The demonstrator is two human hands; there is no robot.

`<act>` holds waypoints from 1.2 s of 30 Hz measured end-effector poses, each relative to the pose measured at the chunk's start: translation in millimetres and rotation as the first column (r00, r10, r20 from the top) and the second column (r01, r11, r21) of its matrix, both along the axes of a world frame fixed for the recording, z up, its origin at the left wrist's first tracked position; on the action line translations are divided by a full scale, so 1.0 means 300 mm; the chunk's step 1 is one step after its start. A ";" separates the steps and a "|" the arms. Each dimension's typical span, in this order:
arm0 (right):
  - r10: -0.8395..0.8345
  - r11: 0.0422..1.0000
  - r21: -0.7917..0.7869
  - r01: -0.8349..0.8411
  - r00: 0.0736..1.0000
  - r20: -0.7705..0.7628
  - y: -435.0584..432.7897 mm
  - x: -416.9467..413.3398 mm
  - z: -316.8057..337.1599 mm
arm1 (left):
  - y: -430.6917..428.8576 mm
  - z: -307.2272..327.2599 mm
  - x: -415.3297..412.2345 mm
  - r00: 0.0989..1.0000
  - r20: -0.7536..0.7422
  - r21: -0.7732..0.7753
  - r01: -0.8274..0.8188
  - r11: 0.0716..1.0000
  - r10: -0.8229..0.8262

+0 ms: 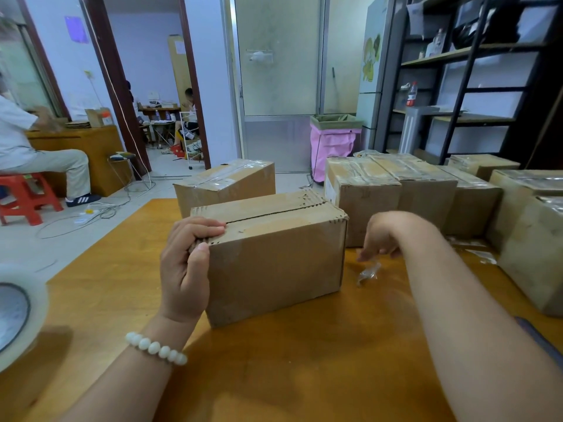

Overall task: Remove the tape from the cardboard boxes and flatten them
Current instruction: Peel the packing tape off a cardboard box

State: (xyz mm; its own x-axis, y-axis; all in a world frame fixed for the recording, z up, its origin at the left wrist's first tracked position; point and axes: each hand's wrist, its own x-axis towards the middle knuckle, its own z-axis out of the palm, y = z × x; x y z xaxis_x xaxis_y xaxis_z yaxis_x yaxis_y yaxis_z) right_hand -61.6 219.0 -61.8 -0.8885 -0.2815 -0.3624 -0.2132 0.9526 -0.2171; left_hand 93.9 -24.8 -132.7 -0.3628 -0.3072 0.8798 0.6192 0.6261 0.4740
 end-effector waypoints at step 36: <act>-0.142 0.521 -0.854 0.008 0.987 -0.078 -0.020 0.197 -0.066 | 0.052 0.008 0.019 0.841 0.335 0.502 0.223 0.836 -0.425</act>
State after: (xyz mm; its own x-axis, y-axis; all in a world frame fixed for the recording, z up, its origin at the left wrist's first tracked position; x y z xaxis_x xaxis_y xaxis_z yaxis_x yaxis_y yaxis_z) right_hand -2.5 212.9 -81.6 -0.9375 -0.3256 0.1228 -0.2383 0.3436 -0.9084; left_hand 99.5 -9.3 -130.2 -0.8078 -0.4077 0.4258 0.4259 0.0956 0.8997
